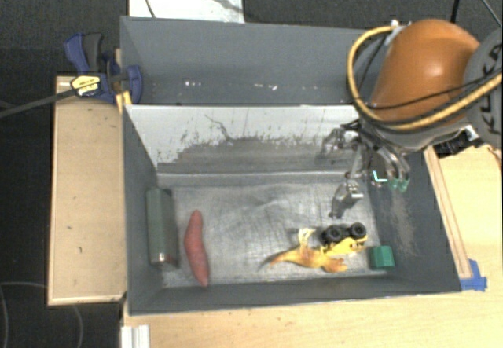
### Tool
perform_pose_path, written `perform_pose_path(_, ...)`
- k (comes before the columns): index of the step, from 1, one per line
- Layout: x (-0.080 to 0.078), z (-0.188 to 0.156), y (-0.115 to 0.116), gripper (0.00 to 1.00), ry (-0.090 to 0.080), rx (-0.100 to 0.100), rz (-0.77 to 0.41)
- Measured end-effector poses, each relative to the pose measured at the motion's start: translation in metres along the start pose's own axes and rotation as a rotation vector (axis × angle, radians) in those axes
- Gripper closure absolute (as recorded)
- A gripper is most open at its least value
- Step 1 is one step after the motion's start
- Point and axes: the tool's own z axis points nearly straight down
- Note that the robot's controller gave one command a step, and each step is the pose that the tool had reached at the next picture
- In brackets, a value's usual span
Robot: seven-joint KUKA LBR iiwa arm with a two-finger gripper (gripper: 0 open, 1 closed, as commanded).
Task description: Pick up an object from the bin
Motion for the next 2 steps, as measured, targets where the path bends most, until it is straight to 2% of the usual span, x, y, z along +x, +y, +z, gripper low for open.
perform_pose_path(1,-0.001,-0.004,0.000,0.00,-0.008,0.000,0.000)
perform_pose_path(2,0.021,0.051,-0.004,0.00,-0.013,0.000,0.009)
